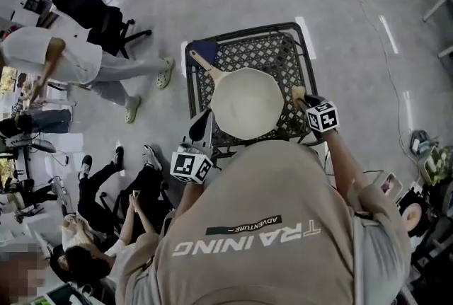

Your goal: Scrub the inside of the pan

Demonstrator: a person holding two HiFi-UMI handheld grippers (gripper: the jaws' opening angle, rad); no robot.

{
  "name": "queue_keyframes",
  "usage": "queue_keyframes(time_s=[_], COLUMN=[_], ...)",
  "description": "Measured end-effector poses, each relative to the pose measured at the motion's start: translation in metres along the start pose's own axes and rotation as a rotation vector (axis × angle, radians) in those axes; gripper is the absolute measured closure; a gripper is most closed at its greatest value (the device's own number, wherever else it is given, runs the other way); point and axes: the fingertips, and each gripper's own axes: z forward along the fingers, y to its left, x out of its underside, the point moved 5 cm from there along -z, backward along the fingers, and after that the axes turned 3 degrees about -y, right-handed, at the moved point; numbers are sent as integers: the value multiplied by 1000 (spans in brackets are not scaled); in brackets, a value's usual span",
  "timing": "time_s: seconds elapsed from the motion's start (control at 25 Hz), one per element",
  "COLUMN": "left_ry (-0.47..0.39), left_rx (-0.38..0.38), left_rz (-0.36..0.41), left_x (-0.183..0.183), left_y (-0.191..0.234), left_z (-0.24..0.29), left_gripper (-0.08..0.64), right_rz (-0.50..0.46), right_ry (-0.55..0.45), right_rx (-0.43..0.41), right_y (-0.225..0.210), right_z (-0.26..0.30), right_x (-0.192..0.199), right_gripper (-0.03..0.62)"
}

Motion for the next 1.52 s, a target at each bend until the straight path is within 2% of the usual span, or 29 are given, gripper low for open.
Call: queue_keyframes(time_s=[0.16, 0.28, 0.68, 0.84, 1.0, 1.12, 1.24, 1.32, 1.36, 1.44, 1.52], left_ry=[21, 32, 29, 20, 22, 23, 30, 35, 35, 37, 43], left_rx=[-5, -18, -90, -141, -176, -208, -201, -190, -191, -189, -171], left_rz=[-6, -2, 0, -8, -13, -20, -21, -22, -23, -20, -15], left_x=[6, 9, 9, 11, 17, 24, 29, 34, 36, 39, 36], left_y=[-15, -15, -8, -5, -3, -3, 1, 2, 1, -4, -13], left_z=[-2, -8, -18, -29, -40, -42, -33, -24, -19, -10, -2], left_gripper=[543, 543, 543, 543, 543, 543, 543, 543, 543, 543, 543], right_rz=[89, 101, 106, 90, 52, 2, -42, -74, -89, -104, -107], right_ry=[171, 246, 375, 402, 402, 331, 166, -4, -111, -324, -478], right_rx=[20, 33, -19, -50, -78, -122, -162, -210, -255, -363, -465], right_y=[-12, -8, -1, 3, 7, 7, 14, 21, 25, 40, 62], right_z=[7, 17, 42, 48, 50, 42, 23, 3, -7, -31, -58], right_x=[63, 88, 110, 114, 109, 86, 51, 19, -3, -53, -95], right_gripper=[500, 496, 480, 406, 402, 402, 422, 481, 533, 556, 568])
